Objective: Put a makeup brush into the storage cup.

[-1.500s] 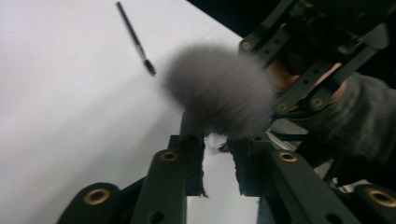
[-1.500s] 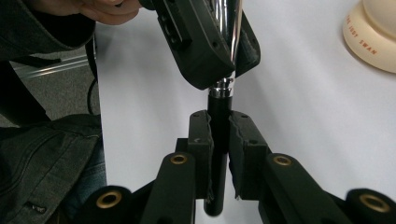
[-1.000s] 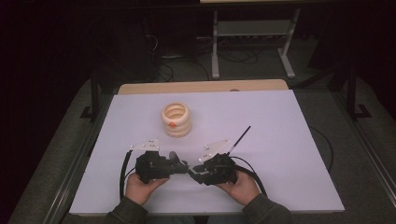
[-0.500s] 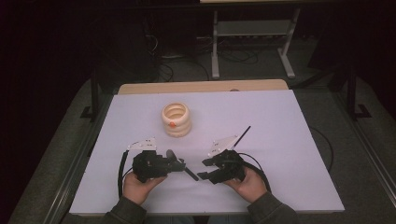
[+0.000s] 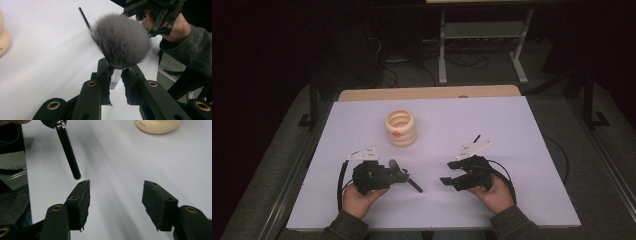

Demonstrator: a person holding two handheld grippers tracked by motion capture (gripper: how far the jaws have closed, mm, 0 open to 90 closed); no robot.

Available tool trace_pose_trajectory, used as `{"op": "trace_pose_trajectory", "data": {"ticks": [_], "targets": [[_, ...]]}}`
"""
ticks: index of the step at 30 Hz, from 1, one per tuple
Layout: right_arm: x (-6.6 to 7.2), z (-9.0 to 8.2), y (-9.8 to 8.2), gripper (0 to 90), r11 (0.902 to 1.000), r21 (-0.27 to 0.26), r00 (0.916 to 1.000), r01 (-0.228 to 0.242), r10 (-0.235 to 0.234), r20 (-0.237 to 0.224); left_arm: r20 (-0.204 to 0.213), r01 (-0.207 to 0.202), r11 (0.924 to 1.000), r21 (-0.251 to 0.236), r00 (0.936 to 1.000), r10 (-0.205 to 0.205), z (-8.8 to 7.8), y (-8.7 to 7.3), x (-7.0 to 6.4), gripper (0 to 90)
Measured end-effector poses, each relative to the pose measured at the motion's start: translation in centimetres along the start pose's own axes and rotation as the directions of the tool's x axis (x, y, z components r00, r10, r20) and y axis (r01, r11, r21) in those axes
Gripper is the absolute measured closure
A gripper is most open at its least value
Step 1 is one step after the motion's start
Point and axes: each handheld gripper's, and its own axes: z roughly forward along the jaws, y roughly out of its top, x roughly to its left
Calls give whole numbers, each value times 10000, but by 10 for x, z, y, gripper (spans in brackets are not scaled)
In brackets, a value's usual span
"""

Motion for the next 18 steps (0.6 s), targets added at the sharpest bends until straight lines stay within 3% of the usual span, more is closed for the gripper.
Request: {"op": "trace_pose_trajectory", "data": {"ticks": [5,8,18], "targets": [[-8,-10,-8,351,9990,-218,9993,-378,379,60,-83,115,9999,-21,9999,-115,-1,2,3,764],[-10,-16,-12,340,9990,-280,9991,-335,341,238,-335,-72,9999,113,9994,76,-1,6,5,764],[-20,-36,-29,314,9970,-339,9946,-692,716,754,-820,-47,9997,252,9966,68,-5,21,16,764]]}}
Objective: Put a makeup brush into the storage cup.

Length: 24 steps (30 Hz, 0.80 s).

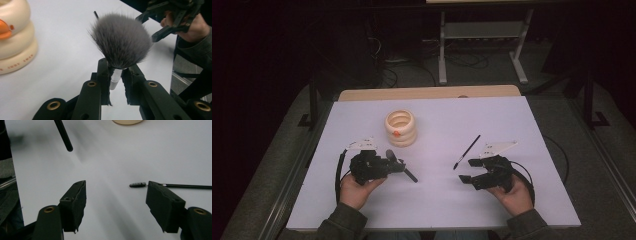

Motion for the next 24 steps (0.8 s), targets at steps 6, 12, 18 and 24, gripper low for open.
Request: {"op": "trace_pose_trajectory", "data": {"ticks": [6,12,18,24], "targets": [[-2,-8,-4,300,10000,-12,9996,-27,28,281,-55,72,9999,69,10000,-72,-3,16,8,764],[-4,-13,-5,299,9997,-200,9991,-143,151,401,-314,1,9996,284,9995,8,-7,38,13,764],[-7,-14,-6,299,9996,-198,9989,-184,192,425,-617,-171,9989,432,9979,197,-13,65,17,764],[-7,-14,-6,298,9997,-199,9990,-161,169,412,-849,-53,9991,431,9964,89,-18,86,24,764]]}}
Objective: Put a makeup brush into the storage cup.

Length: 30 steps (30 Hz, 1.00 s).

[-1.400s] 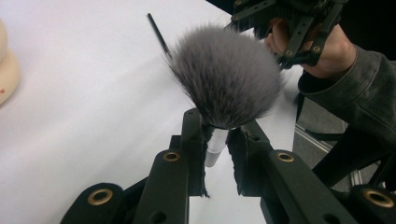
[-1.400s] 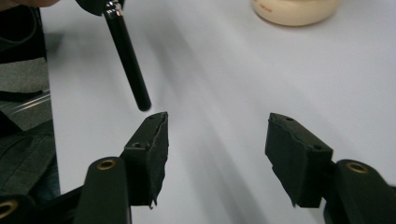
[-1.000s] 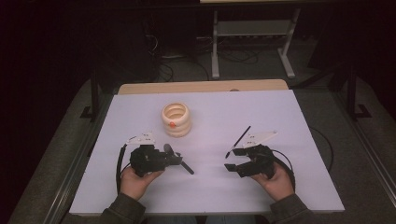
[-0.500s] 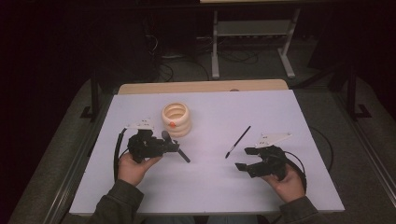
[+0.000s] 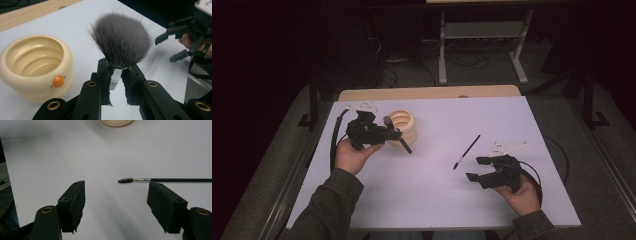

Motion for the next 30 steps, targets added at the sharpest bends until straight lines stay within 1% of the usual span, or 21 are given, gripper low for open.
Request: {"op": "trace_pose_trajectory", "data": {"ticks": [2,3,6,8,12,14,17,19,23,25,28,30], "targets": [[-1,0,0,297,10000,29,10000,29,-29,28,-118,49,10000,-8,9999,-49,-2,6,4,764],[-1,0,0,297,10000,44,10000,-63,63,33,-144,98,10000,-12,9998,-99,-2,9,5,764],[-1,-2,0,297,10000,-23,10000,-45,45,56,-279,202,9998,20,9994,-201,-4,17,11,764],[-1,-2,0,301,10000,-59,10000,-54,54,52,-490,213,9997,109,9986,-207,-5,22,14,764],[-2,-2,0,302,10000,-39,10000,-12,12,50,-652,486,9988,-13,9967,-485,-7,29,23,764],[-2,-1,0,302,10000,-29,10000,-46,46,30,-763,610,9981,-19,9952,-609,-8,32,27,764],[-2,-1,0,301,10000,-2,10000,-22,22,53,-821,744,9972,7,9939,-741,-8,37,33,764],[-3,-2,0,299,10000,-46,10000,25,-25,74,-867,772,9970,56,9933,-765,-8,41,35,764],[-4,-2,0,299,9999,-99,10000,-63,63,63,-1110,789,9968,100,9908,-774,-9,49,39,764],[-5,-3,0,298,9999,-64,9999,-104,104,55,-1162,869,9962,29,9895,-860,-10,51,41,764],[-5,-3,0,299,9999,-132,9999,-73,75,90,-1360,840,9965,-8,9872,-833,-10,55,43,763],[-5,-4,1,299,9998,-141,9999,-128,129,90,-1452,940,9955,-95,9849,-943,-10,55,44,764]]}}
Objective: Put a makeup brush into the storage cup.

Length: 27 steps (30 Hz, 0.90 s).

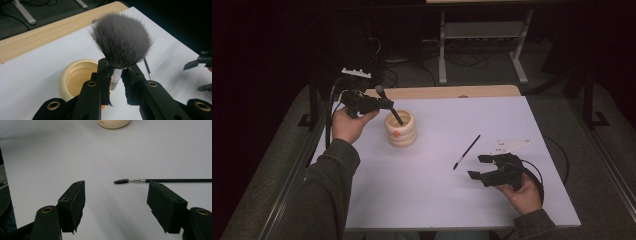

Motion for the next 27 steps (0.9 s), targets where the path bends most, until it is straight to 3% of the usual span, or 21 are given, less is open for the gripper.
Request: {"op": "trace_pose_trajectory", "data": {"ticks": [12,27], "targets": [[-2,0,0,299,10000,-64,10000,14,-14,16,-256,410,9991,-73,9988,-412,7,1,12,764],[-2,-1,1,302,9999,-144,10000,3,-2,47,-561,545,9985,2,9969,-544,11,1,18,763]]}}
